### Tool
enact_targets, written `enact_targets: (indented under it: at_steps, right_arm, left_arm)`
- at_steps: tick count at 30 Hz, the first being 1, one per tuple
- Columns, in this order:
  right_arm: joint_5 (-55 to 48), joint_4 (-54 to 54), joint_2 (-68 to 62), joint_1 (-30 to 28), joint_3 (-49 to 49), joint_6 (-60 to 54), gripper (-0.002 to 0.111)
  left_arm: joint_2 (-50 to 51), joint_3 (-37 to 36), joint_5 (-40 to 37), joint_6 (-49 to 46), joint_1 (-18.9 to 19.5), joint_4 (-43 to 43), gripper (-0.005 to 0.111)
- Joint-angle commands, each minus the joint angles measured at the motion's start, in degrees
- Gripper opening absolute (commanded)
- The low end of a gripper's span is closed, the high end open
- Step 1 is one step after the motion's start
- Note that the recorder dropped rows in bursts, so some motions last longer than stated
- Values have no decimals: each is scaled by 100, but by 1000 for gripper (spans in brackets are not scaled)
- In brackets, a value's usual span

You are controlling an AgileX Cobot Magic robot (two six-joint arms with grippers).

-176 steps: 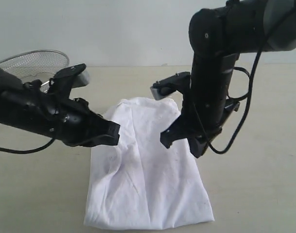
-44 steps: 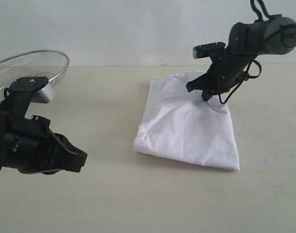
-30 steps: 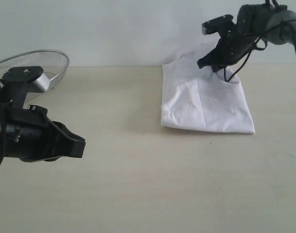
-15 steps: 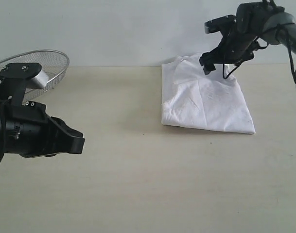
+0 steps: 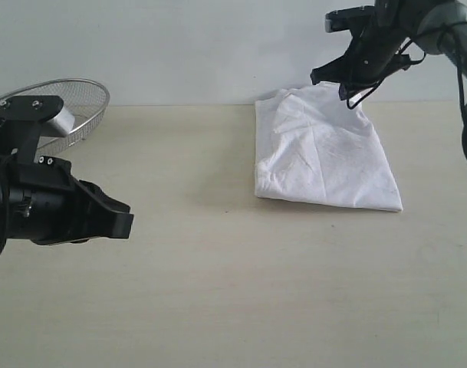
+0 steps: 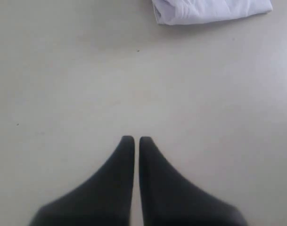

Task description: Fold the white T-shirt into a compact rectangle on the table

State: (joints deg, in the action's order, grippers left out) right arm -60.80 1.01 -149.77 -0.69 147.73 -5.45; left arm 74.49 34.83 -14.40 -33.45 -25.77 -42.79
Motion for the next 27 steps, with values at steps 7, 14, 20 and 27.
enact_targets:
  at_steps: [7,14,20,27]
  right_arm:
    - [-32,-838,-355,-38,1,431,0]
    - [-916,-1201,761,-38,-25,798,0]
    - [-916,-305,3128,311,-1801,185,0]
    - [1729,-178,6552,978,-6181,124,0]
  left_arm:
    - [-43,19,50,49,12,25,5]
    - [-43,19,695,-546,12,89,5]
    - [-1233,-581,1276,-488,12,38,5]
    - [-3751,-1818,2325,53,12,-50,5]
